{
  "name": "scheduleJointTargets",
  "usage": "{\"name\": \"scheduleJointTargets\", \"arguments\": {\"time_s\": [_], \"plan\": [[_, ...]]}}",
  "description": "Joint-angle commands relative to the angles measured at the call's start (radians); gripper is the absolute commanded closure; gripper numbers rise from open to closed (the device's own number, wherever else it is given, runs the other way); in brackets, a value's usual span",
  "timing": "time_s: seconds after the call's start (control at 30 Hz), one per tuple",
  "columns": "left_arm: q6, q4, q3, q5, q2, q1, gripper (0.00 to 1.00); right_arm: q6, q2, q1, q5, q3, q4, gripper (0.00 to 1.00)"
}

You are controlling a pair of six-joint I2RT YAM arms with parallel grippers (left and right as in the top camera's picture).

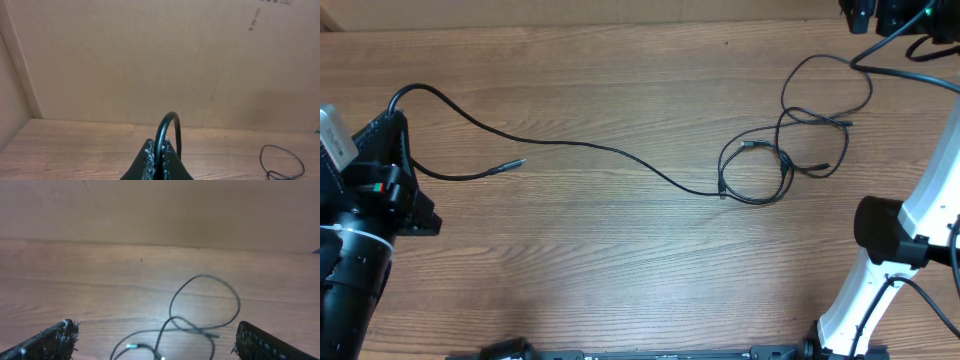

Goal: Untangle cables

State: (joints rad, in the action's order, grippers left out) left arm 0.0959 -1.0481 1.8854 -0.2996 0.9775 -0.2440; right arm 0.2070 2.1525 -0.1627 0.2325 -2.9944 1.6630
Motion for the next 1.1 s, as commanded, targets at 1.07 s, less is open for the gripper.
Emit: {"name": "scheduleJointTargets", "arguments": {"time_s": [1.07], "plan": [[-0.003, -0.028, 0.0, -0.087, 0.065, -0.005, 0.96, -0.283, 0.016, 0.158, -0.272, 1.326, -0.727, 0.0]]}}
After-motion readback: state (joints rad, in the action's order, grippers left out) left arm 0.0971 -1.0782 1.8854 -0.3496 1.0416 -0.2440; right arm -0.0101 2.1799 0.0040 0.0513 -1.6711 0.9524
